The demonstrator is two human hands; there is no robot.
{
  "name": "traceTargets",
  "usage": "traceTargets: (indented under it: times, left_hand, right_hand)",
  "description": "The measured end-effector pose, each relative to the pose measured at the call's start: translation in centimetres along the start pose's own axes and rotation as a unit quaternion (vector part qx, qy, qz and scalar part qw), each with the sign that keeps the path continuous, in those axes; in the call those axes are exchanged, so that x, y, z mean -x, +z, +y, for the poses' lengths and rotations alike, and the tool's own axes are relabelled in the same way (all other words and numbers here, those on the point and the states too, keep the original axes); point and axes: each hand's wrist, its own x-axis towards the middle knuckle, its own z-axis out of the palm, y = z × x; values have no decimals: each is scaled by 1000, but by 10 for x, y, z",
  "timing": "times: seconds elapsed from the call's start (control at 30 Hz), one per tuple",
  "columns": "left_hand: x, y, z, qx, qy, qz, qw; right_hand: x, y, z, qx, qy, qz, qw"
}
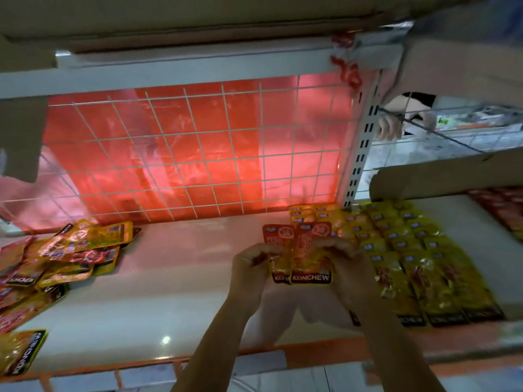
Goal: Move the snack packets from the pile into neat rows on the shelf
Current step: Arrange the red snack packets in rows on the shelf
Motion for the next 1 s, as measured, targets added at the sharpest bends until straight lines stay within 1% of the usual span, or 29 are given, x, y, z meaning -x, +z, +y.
traceTargets:
  times: [0.1,0.23,0.3,0.37,0.4,0.43,0.5,0.57,0.63,0.7,0.8,0.9,1.0]
  left_hand:
    - [1,20,-5,9,-21,-14,1000]
    - [-1,52,-12,44,-68,-27,996]
    - [-1,74,-15,11,-57,-38,998]
    - [-2,98,-25,-65,-19,-43,997]
    - [-2,111,-29,-105,5,-53,993]
    - [-2,124,-32,-131,25,-66,989]
    - [2,155,-35,-130,35,-76,988]
    - [6,189,-38,-87,29,-67,994]
    - [8,224,-45,-81,28,-47,995]
    - [5,258,-56,-107,18,-31,994]
    - [-1,302,-75,-176,21,-18,984]
    - [-4,342,-89,-200,3,-23,979]
    - [-9,378,-100,-222,-16,12,975]
  right_hand:
    - [6,-19,-11,-13,62,17,998]
    - [12,-51,-24,-26,86,54,995]
    - [12,-70,-29,16,60,59,996]
    - [10,-94,-31,88,29,60,994]
    - [9,-105,-34,105,13,57,993]
    - [9,-115,-39,104,-2,54,993]
    - [6,-139,-52,94,-27,49,994]
    - [2,-167,-63,89,-33,64,993]
    - [-2,-199,-73,82,-5,86,993]
    - [-8,-232,-80,108,12,95,990]
    - [-17,-276,-88,166,10,105,980]
    - [-24,-316,-90,210,7,126,969]
    - [-26,-345,-98,232,3,165,959]
